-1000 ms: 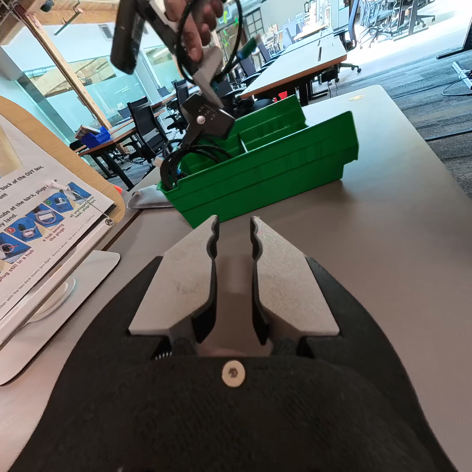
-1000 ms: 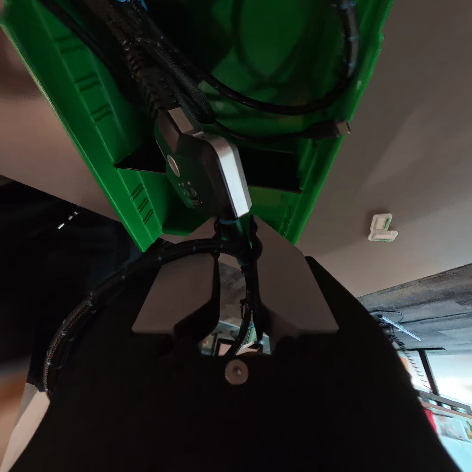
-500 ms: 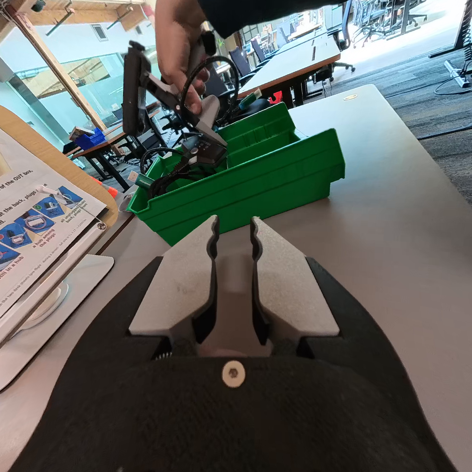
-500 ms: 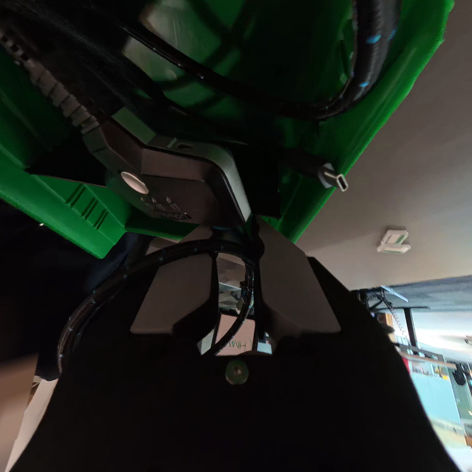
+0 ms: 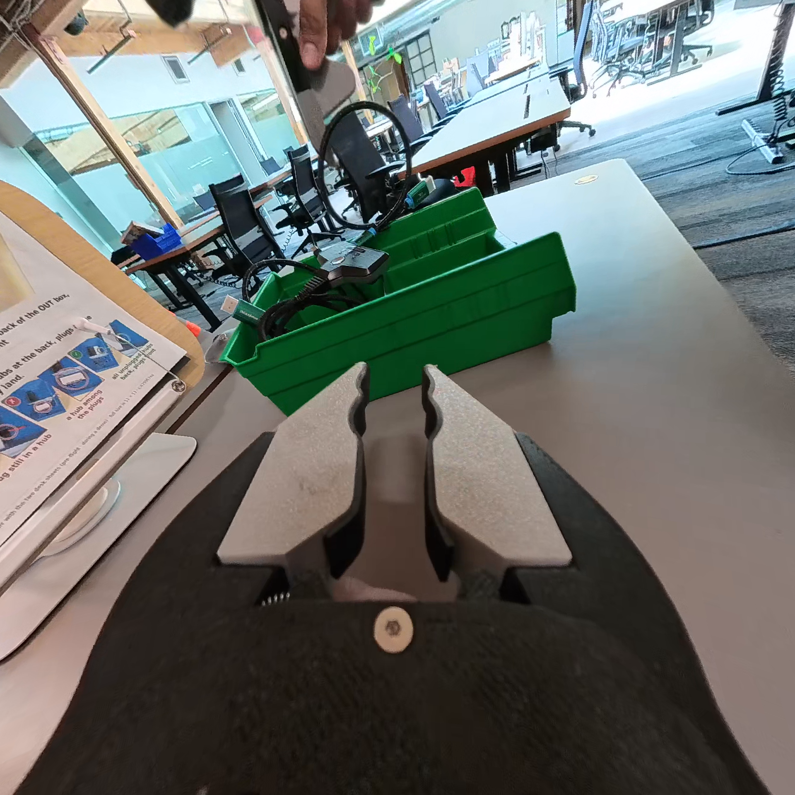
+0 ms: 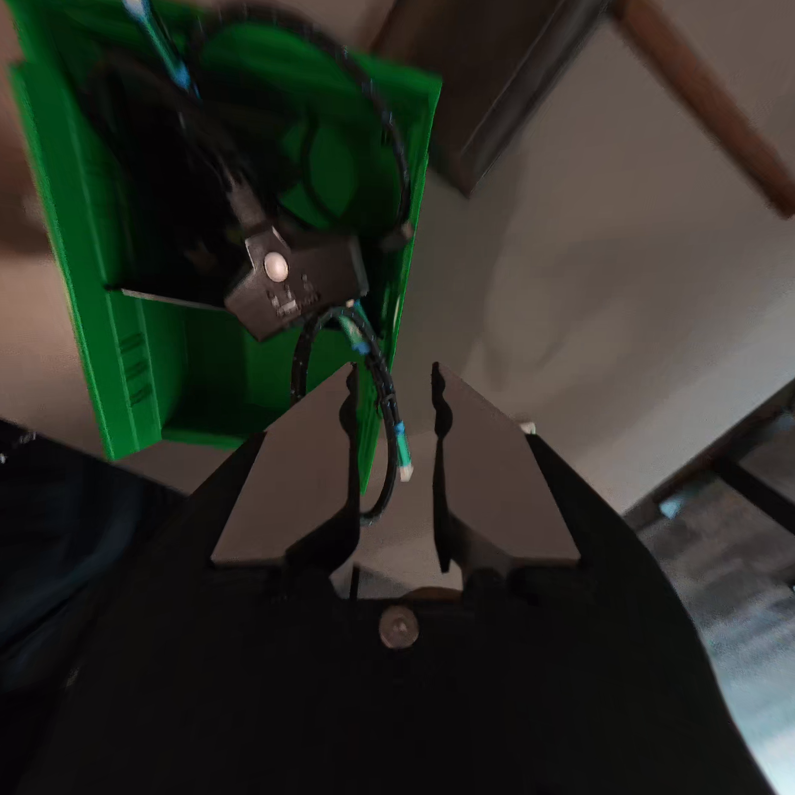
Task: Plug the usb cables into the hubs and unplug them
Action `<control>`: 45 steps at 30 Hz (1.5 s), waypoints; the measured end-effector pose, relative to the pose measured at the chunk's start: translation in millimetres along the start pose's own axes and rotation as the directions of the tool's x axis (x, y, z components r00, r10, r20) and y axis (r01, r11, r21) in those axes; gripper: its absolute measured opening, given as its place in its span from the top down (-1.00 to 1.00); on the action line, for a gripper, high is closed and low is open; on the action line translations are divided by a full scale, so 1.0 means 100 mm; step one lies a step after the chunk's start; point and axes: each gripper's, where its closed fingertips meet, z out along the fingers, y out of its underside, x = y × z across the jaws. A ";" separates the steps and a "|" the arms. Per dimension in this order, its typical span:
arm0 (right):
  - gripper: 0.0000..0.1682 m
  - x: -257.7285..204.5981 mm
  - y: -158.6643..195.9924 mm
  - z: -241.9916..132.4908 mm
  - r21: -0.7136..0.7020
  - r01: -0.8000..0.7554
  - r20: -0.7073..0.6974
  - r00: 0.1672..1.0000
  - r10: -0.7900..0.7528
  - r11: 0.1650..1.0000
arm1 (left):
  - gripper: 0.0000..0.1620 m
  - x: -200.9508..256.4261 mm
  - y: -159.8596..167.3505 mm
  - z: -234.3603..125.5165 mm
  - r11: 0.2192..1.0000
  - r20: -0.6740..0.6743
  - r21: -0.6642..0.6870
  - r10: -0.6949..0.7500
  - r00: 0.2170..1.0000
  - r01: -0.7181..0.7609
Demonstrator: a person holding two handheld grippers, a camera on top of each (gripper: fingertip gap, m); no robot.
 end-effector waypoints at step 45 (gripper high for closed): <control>0.50 -0.50 -0.32 -0.10 0.276 0.324 -0.309 0.921 -0.235 0.905 | 0.74 -0.05 0.16 0.01 0.999 0.010 -0.053 0.012 1.000 -0.011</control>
